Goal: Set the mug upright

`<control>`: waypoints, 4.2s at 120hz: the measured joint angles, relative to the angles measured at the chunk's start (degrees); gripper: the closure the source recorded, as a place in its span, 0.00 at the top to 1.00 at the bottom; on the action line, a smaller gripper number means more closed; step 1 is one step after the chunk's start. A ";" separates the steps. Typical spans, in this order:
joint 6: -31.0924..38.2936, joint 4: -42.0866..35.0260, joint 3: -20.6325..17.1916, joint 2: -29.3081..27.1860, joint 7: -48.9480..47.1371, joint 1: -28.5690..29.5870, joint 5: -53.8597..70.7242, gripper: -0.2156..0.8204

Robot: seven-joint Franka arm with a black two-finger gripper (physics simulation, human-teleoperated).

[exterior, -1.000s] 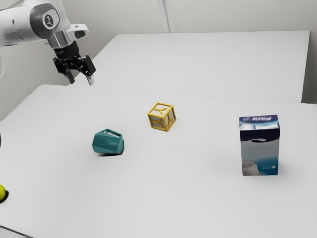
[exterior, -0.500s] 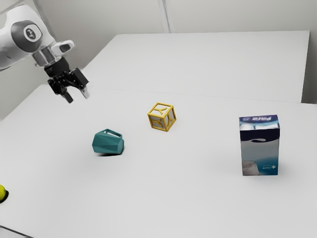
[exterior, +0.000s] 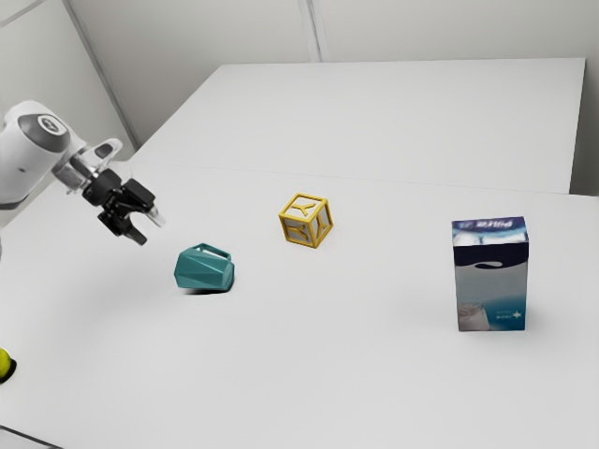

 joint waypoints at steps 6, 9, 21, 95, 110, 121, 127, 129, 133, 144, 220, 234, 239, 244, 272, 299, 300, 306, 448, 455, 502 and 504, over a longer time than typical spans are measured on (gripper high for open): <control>0.96 -1.62 0.05 0.45 1.31 0.38 -1.48 0.79; 1.37 -2.01 0.04 1.06 2.00 0.50 -2.41 0.79; 2.57 -2.54 0.00 3.58 4.90 0.72 -6.25 0.79; 2.60 -5.68 -0.01 10.30 18.76 1.47 -20.41 0.70; 1.97 -5.67 -0.01 10.27 20.37 1.47 -20.68 0.38; 1.70 -5.67 -0.03 10.26 21.36 1.37 -20.78 0.24; 1.58 -5.66 -0.02 10.21 21.82 1.33 -20.90 0.18; 1.55 -5.64 -0.01 10.20 21.97 1.30 -20.94 0.17; 1.49 -5.62 -0.01 10.15 22.25 1.26 -21.01 0.15; 1.35 -5.65 -0.01 9.83 22.91 1.14 -21.11 0.10; -0.13 -0.65 -2.39 -1.41 16.73 -3.01 -1.00 0.03; 3.71 0.27 -8.77 -3.20 12.03 -3.56 10.43 0.03; 5.29 0.30 -10.59 -3.62 10.32 -3.89 13.88 0.03; 6.96 0.25 -12.12 -3.82 8.70 -3.93 16.77 0.03; 16.65 -2.50 -16.77 -3.97 0.25 -4.06 28.46 0.03; 23.75 -6.25 -18.77 -3.57 -6.33 -5.15 34.13 0.03; 23.93 -6.38 -18.78 -3.54 -6.53 -5.17 34.23 0.03; 24.96 -7.02 -18.80 -3.41 -7.69 -5.22 34.71 0.03; 16.39 1.89 -18.74 -8.31 -18.44 -5.65 34.37 0.76; 13.77 4.51 -18.73 -9.36 -18.62 -5.80 34.32 0.77; 3.79 9.65 -18.33 -13.35 -19.22 -8.07 34.34 0.79; 3.64 9.65 -18.32 -13.36 -19.23 -8.16 34.34 0.79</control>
